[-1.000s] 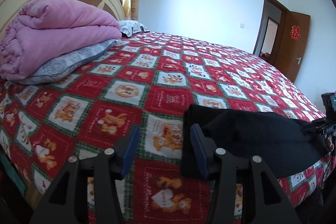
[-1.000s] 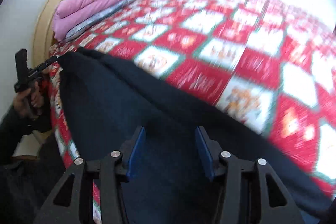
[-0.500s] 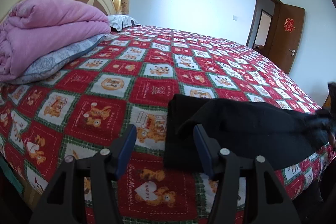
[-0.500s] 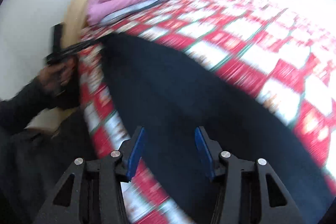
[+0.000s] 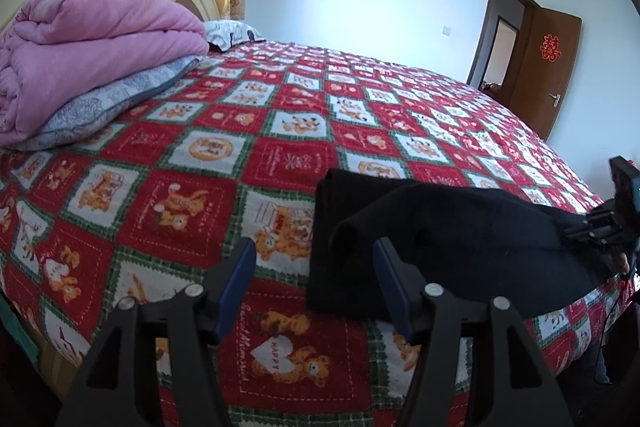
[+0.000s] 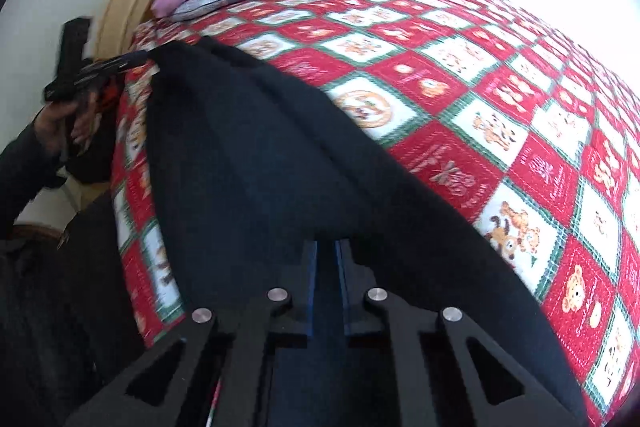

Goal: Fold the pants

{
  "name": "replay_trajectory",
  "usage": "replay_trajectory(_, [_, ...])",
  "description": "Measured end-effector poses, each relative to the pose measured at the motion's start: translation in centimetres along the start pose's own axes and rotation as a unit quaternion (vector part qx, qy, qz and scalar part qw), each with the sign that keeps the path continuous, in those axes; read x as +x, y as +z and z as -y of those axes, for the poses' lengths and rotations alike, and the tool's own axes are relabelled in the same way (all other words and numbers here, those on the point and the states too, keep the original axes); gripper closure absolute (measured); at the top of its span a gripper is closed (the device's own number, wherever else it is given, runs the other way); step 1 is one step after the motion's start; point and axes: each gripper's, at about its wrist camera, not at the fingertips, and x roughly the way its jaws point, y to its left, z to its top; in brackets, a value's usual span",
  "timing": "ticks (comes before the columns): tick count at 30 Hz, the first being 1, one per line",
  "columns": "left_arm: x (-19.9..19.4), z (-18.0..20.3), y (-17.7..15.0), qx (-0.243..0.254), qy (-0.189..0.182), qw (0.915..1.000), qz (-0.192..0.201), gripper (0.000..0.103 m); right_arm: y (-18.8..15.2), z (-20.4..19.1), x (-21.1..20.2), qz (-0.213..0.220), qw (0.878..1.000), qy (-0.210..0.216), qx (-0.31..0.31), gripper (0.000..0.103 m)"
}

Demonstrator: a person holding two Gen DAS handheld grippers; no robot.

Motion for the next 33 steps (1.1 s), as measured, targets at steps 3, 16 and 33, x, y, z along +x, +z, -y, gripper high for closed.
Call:
replay_trajectory(3, [0.0,0.1,-0.2,0.001,0.001,1.0000,-0.002,0.040,-0.8,-2.2,-0.2,-0.008,1.000,0.002,-0.028,0.095])
replay_trajectory(16, [-0.3,0.7,-0.1,0.008,-0.003,1.0000,-0.003,0.040,2.5,1.6,0.3,0.012,0.998,-0.057,-0.004,0.046])
replay_trajectory(33, [-0.1,-0.3,-1.2,-0.001,0.009,0.9997,-0.024,0.040,-1.6,-3.4,0.1,-0.018,0.998,-0.018,-0.057,0.099])
